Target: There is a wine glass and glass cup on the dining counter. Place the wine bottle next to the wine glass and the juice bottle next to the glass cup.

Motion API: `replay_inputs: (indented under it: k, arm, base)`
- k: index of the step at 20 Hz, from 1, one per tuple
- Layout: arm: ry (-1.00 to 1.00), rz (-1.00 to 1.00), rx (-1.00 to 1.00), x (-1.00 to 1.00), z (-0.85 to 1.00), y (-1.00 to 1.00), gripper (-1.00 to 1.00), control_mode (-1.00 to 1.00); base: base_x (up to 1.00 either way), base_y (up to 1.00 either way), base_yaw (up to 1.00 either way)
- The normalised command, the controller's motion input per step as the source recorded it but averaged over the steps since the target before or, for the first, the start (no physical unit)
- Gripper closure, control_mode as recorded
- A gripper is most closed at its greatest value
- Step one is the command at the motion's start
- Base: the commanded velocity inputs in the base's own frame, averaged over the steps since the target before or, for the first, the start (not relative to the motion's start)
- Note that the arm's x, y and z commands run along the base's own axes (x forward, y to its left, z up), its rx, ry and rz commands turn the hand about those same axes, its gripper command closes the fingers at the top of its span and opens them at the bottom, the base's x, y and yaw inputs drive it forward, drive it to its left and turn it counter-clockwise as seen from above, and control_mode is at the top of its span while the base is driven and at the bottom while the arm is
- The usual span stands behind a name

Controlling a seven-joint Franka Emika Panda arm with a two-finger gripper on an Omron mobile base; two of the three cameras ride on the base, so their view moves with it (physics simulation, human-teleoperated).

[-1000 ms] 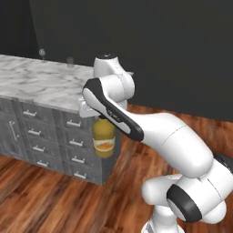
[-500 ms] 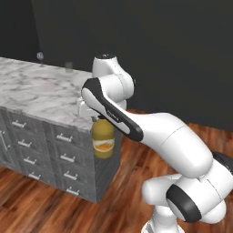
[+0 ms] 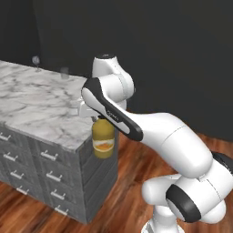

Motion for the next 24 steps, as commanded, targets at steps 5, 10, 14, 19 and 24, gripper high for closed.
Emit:
replay_inputs:
  k: [5, 10, 14, 19, 24]
  arm:
    - [0.00, 0.00, 0.00, 0.00, 0.00, 0.00, 1.00, 1.00]
    - [0.00, 0.00, 0.00, 0.00, 0.00, 0.00, 1.00, 1.00]
    - [0.00, 0.00, 0.00, 0.00, 0.00, 0.00, 1.00, 1.00]
    - [0.00, 0.00, 0.00, 0.00, 0.00, 0.00, 1.00, 1.00]
    - [0.00, 0.00, 0.00, 0.00, 0.00, 0.00, 1.00, 1.00]
  base:
    - [0.63, -0.39, 0.18]
    - [0.62, -0.37, 0.21]
    - [0.62, -0.37, 0.23]
    - [0.58, -0.36, 0.26]
    - [0.53, -0.34, 0.30]
